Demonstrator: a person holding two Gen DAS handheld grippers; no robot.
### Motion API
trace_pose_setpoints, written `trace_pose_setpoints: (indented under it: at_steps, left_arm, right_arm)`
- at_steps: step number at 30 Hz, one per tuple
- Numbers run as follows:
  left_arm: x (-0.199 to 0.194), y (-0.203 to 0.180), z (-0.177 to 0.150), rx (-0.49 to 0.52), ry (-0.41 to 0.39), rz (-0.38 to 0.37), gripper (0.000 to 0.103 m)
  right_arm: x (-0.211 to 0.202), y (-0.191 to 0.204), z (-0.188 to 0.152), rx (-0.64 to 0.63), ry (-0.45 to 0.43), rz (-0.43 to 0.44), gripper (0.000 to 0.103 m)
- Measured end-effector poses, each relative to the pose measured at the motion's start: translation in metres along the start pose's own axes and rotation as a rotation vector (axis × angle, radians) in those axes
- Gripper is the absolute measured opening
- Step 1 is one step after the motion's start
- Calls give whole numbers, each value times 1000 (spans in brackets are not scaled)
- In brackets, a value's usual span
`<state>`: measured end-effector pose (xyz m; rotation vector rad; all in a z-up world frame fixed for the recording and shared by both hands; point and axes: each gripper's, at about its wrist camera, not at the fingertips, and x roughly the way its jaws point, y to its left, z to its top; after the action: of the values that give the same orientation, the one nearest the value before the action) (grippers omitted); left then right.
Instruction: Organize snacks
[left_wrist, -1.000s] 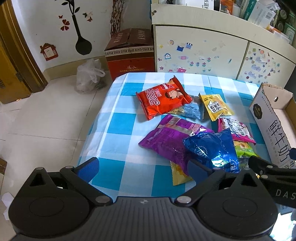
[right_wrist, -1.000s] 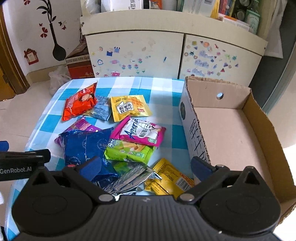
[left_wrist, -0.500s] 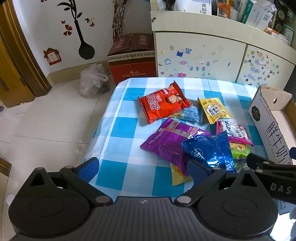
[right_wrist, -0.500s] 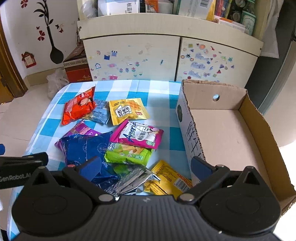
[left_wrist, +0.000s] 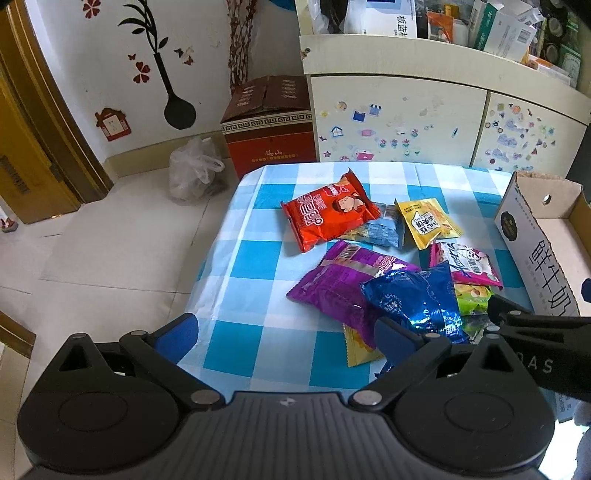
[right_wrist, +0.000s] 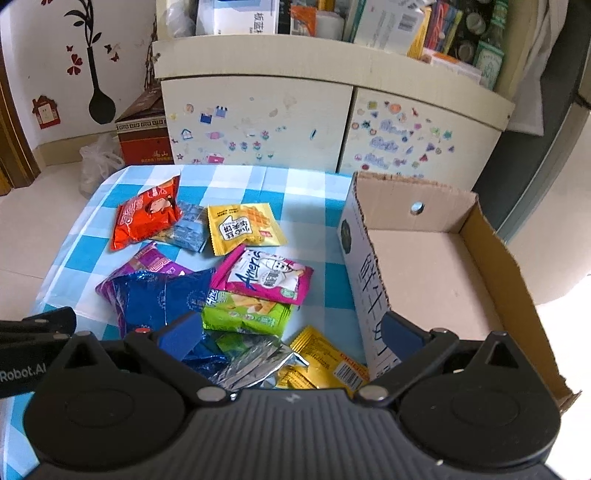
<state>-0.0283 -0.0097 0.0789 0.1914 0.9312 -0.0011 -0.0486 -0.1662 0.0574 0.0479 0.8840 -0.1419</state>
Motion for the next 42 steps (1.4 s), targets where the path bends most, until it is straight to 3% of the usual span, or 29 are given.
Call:
trace_pose_setpoints:
  at_steps: [42]
  left_arm:
    - [-17, 5, 1, -9, -38, 41, 103]
  right_arm:
    - [-23, 4, 5, -28, -34, -28, 102]
